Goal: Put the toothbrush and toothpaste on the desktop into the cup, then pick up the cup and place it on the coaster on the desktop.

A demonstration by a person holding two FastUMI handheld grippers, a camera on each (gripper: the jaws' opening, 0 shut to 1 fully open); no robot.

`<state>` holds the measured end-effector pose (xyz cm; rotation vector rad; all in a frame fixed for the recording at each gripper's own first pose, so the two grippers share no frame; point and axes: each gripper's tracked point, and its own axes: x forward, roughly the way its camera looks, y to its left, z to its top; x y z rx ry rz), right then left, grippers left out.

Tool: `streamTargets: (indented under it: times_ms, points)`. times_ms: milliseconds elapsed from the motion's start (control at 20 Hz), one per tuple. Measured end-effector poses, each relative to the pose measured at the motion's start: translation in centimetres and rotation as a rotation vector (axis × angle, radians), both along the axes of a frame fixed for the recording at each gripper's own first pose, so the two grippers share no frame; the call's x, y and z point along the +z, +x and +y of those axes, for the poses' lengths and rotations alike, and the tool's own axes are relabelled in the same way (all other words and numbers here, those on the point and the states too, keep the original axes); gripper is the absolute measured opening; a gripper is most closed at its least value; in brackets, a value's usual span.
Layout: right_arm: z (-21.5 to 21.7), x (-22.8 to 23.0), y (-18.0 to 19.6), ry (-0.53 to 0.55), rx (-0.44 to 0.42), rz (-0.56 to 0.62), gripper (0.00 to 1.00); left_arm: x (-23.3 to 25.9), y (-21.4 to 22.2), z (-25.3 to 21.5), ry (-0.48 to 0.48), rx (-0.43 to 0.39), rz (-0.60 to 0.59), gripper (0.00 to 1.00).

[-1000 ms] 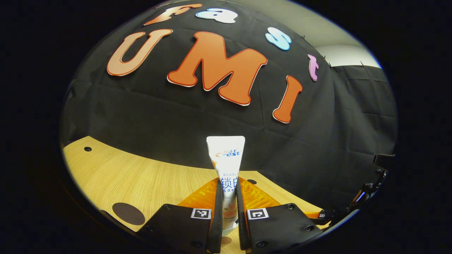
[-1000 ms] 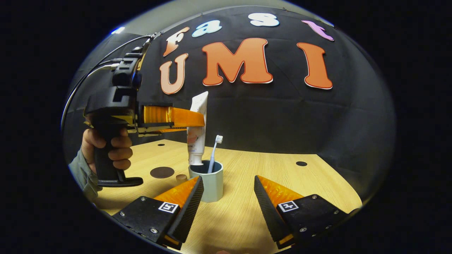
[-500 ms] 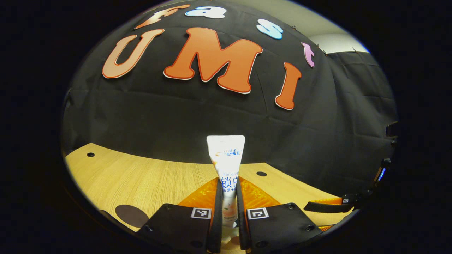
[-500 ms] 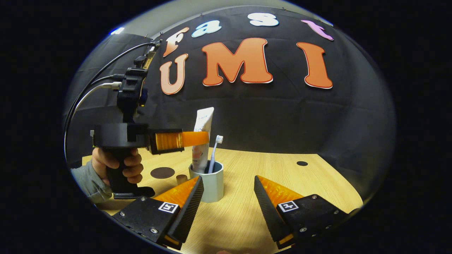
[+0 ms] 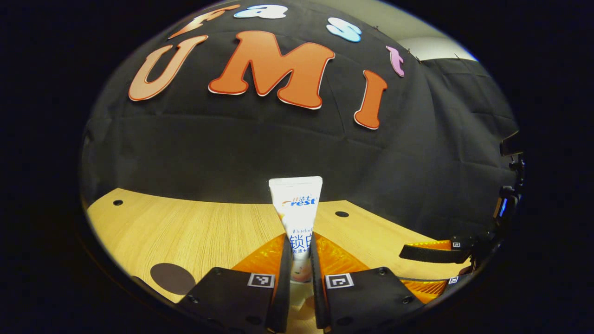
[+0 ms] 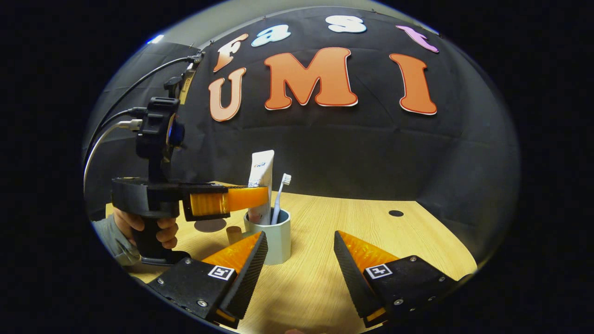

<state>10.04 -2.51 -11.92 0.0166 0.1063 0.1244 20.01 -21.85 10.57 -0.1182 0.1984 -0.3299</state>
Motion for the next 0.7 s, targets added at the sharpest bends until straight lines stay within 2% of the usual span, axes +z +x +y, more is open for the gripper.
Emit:
streamTargets:
  times_ms: [150,250,350,400,500,550,700]
  points:
    - [0.0,-0.2,0.0,0.0,-0.002,0.004,0.87,0.5,-0.6,0.0,0.037,-0.011,-0.014,0.28]
    - [0.2,-0.1,0.1,0.003,-0.002,0.007,0.87,1.0,-0.9,-0.1,0.045,-0.027,-0.024,0.41]
    - [0.5,0.0,0.0,0.011,0.003,0.009,0.87,1.0,-0.9,0.3,0.068,-0.02,-0.023,0.61]
    - [0.8,0.1,0.0,0.014,0.005,0.007,0.87,1.0,-1.0,0.6,0.068,-0.018,-0.024,0.56]
    - [1.2,0.1,0.0,0.015,0.011,0.011,0.87,1.2,-1.2,1.2,0.053,-0.005,-0.028,0.63]
    - [1.4,0.0,0.2,0.018,0.013,0.021,0.87,1.4,-1.3,1.7,0.038,0.004,-0.035,0.72]
    - [2.4,-0.5,0.1,0.04,0.032,0.061,0.87,1.7,-1.7,3.1,-0.018,0.024,-0.033,0.72]
